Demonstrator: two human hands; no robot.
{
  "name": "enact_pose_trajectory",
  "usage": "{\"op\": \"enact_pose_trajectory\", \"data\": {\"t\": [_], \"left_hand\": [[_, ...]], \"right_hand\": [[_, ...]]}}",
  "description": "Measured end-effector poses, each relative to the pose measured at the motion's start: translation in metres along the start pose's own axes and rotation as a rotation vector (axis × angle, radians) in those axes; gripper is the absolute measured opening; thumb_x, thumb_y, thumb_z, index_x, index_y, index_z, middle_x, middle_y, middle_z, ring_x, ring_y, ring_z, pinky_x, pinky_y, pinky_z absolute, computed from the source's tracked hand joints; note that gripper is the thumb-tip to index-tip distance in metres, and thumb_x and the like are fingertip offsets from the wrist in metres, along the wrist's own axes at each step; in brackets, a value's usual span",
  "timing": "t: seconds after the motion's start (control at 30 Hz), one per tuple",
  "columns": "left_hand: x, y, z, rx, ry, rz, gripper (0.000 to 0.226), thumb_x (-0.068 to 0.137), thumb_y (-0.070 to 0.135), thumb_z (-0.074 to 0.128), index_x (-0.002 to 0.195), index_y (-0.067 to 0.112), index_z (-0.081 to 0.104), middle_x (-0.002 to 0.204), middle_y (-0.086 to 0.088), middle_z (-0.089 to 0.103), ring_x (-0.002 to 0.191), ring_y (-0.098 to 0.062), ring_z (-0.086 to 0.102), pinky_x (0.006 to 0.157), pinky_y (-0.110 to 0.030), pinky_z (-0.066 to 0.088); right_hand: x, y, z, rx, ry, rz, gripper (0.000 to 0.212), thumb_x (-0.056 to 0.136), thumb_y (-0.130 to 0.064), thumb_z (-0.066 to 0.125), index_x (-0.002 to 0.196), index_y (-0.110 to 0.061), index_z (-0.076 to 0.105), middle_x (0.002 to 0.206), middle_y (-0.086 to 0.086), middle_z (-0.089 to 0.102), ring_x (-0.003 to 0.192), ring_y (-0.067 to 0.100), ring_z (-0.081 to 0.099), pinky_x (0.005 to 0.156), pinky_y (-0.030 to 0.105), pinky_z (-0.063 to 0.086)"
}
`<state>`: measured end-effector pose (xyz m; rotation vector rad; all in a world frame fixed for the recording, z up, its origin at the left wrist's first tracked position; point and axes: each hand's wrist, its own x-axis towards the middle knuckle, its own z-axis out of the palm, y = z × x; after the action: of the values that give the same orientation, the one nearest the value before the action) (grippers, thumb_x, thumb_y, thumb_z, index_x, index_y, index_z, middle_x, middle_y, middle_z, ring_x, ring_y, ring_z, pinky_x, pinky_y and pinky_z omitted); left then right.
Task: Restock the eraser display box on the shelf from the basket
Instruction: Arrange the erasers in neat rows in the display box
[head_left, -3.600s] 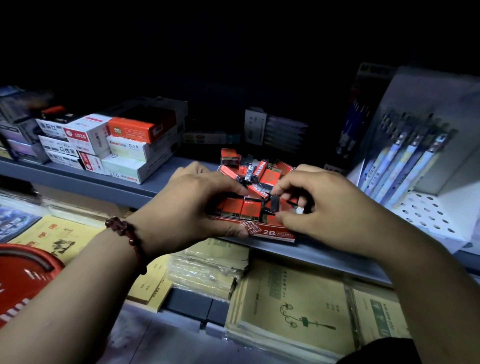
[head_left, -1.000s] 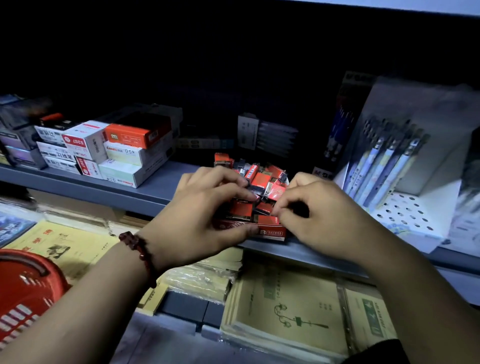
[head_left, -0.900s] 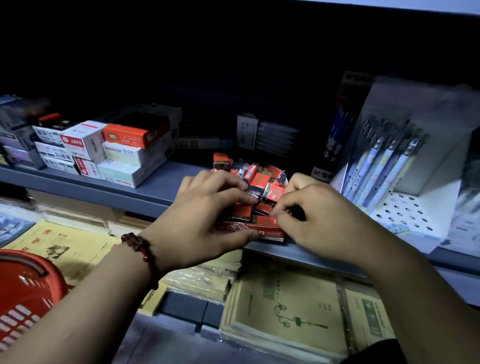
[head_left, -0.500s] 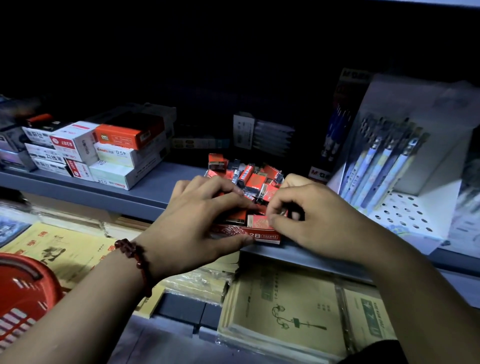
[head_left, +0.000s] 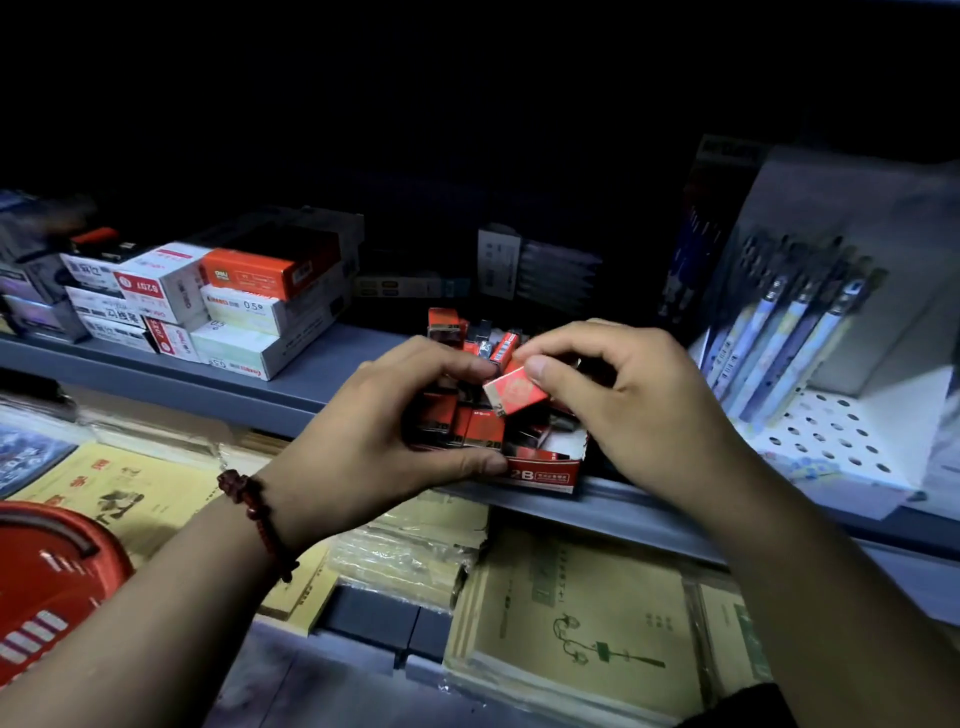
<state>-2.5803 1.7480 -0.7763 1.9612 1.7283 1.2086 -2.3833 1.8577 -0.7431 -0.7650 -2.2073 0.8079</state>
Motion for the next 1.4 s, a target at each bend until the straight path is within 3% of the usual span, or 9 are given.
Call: {"op": "enact_pose_trajectory", "data": {"t": [0.1, 0.2, 0.3, 0.5, 0.6, 0.77, 0.9, 1.07, 1.4], "left_hand": [[-0.002, -0.003, 0.0, -0.019, 0.002, -0.002, 0.065, 0.07, 0.049, 0.084, 0.129, 0.032, 0.061, 0.121, 0.013, 0.064, 0.119, -0.011, 0.061, 0.101, -0.034, 0.051], [-0.005, -0.005, 0.002, -0.039, 0.02, -0.006, 0.071, 0.071, 0.045, 0.085, 0.134, 0.029, 0.057, 0.122, 0.013, 0.065, 0.119, -0.01, 0.062, 0.1, -0.031, 0.052], [-0.006, -0.006, 0.004, -0.028, 0.012, -0.02, 0.074, 0.075, 0.044, 0.086, 0.139, 0.033, 0.051, 0.126, 0.014, 0.064, 0.12, -0.012, 0.062, 0.101, -0.037, 0.052], [-0.004, -0.004, 0.004, 0.235, -0.045, 0.06, 0.061, 0.081, 0.06, 0.073, 0.136, 0.042, 0.054, 0.128, 0.022, 0.055, 0.122, -0.005, 0.055, 0.105, -0.045, 0.041], [-0.002, -0.001, 0.003, 0.34, -0.058, 0.079, 0.055, 0.081, 0.067, 0.067, 0.13, 0.044, 0.059, 0.126, 0.025, 0.055, 0.119, -0.001, 0.053, 0.104, -0.039, 0.036], [0.002, 0.001, 0.004, 0.421, -0.078, 0.059, 0.06, 0.075, 0.08, 0.058, 0.122, 0.042, 0.06, 0.115, 0.025, 0.06, 0.107, -0.002, 0.053, 0.095, -0.033, 0.036], [0.001, 0.003, 0.005, 0.431, -0.079, 0.062, 0.063, 0.074, 0.081, 0.056, 0.122, 0.042, 0.059, 0.116, 0.027, 0.06, 0.107, -0.002, 0.052, 0.096, -0.033, 0.035], [0.0, 0.002, 0.005, 0.41, -0.075, 0.055, 0.062, 0.073, 0.08, 0.059, 0.123, 0.044, 0.058, 0.117, 0.029, 0.059, 0.108, 0.002, 0.049, 0.095, -0.029, 0.033], [0.0, 0.002, 0.004, 0.396, -0.075, 0.043, 0.062, 0.074, 0.079, 0.059, 0.125, 0.044, 0.057, 0.118, 0.028, 0.058, 0.109, 0.002, 0.049, 0.1, -0.032, 0.034]], "right_hand": [[0.004, -0.005, 0.012, 0.034, -0.061, 0.021, 0.017, 0.097, -0.023, 0.069, 0.109, -0.026, 0.081, 0.092, -0.013, 0.075, 0.088, 0.0, 0.068, 0.082, 0.028, 0.053], [0.004, -0.007, 0.027, 0.075, -0.034, 0.028, 0.017, 0.092, -0.025, 0.075, 0.108, -0.028, 0.077, 0.076, -0.013, 0.074, 0.061, -0.003, 0.058, 0.061, 0.017, 0.044], [0.003, -0.006, 0.03, 0.074, 0.009, 0.021, 0.012, 0.089, -0.03, 0.077, 0.1, -0.028, 0.074, 0.076, -0.014, 0.073, 0.055, 0.002, 0.051, 0.057, 0.027, 0.044], [0.001, 0.006, 0.0, -0.151, -0.036, 0.007, 0.013, 0.087, -0.02, 0.077, 0.075, -0.026, 0.078, 0.076, -0.008, 0.067, 0.069, 0.006, 0.059, 0.063, 0.021, 0.043], [-0.002, 0.008, -0.004, -0.275, -0.102, 0.098, 0.014, 0.082, -0.027, 0.082, 0.069, -0.028, 0.076, 0.074, -0.01, 0.062, 0.07, 0.006, 0.061, 0.065, 0.03, 0.051], [-0.006, -0.006, -0.002, -0.44, -0.15, 0.196, 0.034, 0.074, -0.059, 0.081, 0.067, -0.026, 0.074, 0.066, -0.004, 0.062, 0.064, 0.011, 0.06, 0.06, 0.037, 0.051], [-0.005, -0.012, 0.0, -0.547, -0.166, 0.238, 0.037, 0.073, -0.061, 0.082, 0.07, -0.026, 0.072, 0.064, -0.007, 0.063, 0.062, 0.009, 0.059, 0.056, 0.029, 0.043], [-0.003, -0.013, -0.003, -0.672, -0.157, 0.211, 0.033, 0.077, -0.062, 0.077, 0.073, -0.029, 0.074, 0.071, -0.012, 0.067, 0.079, 0.011, 0.062, 0.067, 0.029, 0.05], [-0.006, -0.002, -0.006, -0.55, 0.004, 0.093, 0.026, 0.084, -0.046, 0.077, 0.07, -0.027, 0.066, 0.07, -0.011, 0.054, 0.068, 0.007, 0.053, 0.064, 0.029, 0.044]]}}
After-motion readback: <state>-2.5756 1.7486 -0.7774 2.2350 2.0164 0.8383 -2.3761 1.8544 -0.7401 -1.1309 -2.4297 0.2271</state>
